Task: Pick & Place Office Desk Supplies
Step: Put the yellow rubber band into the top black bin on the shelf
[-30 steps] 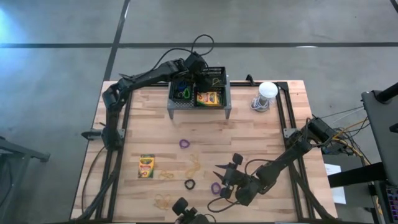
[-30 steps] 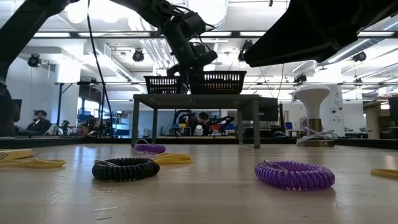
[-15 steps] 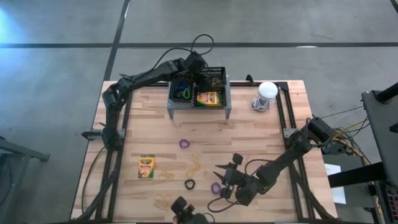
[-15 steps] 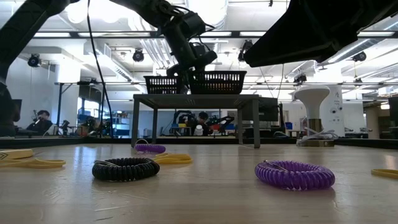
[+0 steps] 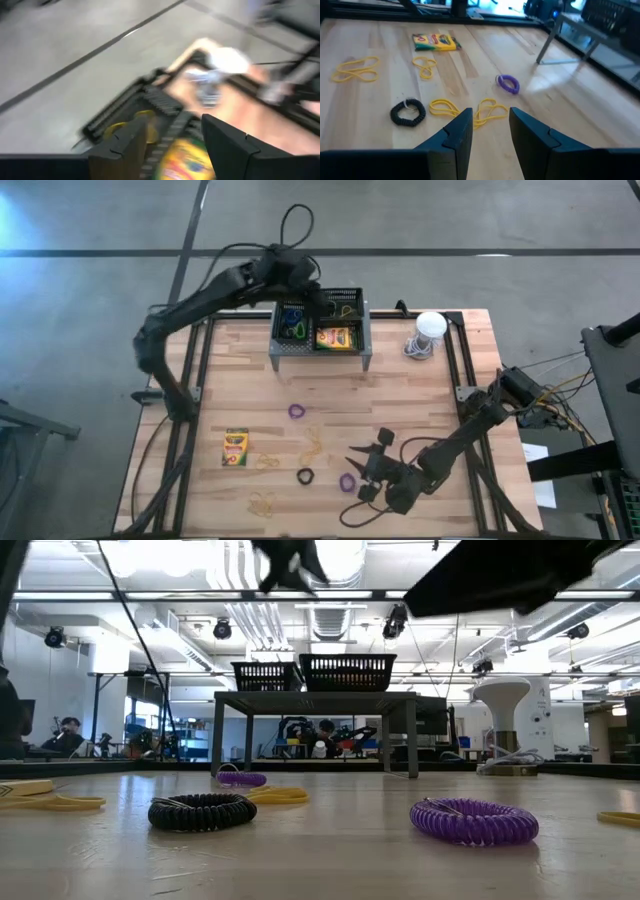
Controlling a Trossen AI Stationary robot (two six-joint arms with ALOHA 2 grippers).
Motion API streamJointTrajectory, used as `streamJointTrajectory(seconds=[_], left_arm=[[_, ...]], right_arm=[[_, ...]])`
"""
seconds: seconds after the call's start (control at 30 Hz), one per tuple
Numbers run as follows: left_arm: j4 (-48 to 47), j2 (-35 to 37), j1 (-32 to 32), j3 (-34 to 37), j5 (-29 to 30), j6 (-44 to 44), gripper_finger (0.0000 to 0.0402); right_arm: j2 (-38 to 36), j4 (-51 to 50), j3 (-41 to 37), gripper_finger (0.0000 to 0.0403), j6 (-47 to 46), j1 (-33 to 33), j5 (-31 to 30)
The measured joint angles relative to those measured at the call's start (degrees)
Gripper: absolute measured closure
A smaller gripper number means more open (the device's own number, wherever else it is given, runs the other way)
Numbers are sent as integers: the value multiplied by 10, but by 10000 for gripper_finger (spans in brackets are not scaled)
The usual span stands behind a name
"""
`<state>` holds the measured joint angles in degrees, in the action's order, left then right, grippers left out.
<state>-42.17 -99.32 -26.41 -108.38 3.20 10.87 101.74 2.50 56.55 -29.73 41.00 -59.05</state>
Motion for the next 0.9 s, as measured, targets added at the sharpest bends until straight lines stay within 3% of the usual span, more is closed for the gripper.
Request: streamJointTrajectory(seconds=[0.23, 0.4, 0.53, 0.63, 0.9], left_arm=[[10, 89, 179, 64, -2, -51, 231], [96, 125, 355, 185, 90, -72, 239], [211, 129, 480, 301, 195, -93, 240], [308, 129, 548, 387, 251, -100, 240], [642, 129, 624, 614, 269, 20, 240]], right_arm=[[-53, -6, 0, 280, 79, 40, -7], [-68, -12, 0, 280, 96, 75, 86], [-61, -28, -1, 280, 54, 89, 195], [-51, -58, -6, 279, -16, 94, 228], [-44, -111, -48, 232, -122, 104, 245]])
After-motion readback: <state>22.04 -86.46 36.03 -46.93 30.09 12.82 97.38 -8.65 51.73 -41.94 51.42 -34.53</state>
